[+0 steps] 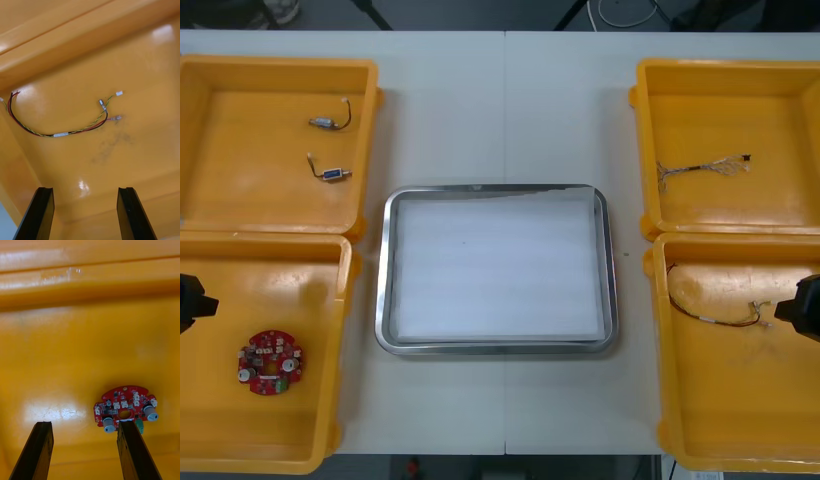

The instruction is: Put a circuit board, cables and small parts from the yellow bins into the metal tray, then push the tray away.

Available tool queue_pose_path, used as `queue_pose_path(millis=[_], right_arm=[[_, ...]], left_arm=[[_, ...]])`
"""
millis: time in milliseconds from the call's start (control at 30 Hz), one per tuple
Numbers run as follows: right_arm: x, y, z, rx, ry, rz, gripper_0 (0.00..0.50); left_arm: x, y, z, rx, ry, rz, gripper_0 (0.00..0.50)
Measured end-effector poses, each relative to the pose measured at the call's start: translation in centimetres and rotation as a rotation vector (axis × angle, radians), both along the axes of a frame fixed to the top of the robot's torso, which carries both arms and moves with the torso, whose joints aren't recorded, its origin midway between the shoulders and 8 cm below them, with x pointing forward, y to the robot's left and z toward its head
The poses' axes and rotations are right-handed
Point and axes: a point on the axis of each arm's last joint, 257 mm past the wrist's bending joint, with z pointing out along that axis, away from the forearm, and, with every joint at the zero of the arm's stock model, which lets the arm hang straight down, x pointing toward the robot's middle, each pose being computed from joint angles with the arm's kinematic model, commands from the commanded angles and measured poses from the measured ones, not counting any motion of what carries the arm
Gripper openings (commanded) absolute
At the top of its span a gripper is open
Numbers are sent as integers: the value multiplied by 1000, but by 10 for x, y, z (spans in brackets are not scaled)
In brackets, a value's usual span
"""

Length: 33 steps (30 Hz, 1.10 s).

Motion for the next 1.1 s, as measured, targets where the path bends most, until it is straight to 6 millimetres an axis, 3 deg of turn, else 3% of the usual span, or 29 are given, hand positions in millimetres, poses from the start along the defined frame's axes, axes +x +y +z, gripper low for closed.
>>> queue_pose_path(millis=[167,367,533,700,933,1100], right_arm=[[-1,12,-12,41,32,-61,484],[-5,20,-33,178,102,-281,484],[-2,23,-44,213,140,-325,484],[18,33,-49,329,116,-493,484],[47,46,-55,344,76,-478,484],[56,37,-61,301,51,-500,484]], left_arm=[[-11,4,-17,-22,-4,18,500],[-23,6,-33,-40,0,34,500],[-29,1,-45,-59,1,32,500],[-36,-11,-62,-88,1,18,500],[-49,-22,-82,-100,25,1,500],[-47,-25,-87,-103,15,-4,500]])
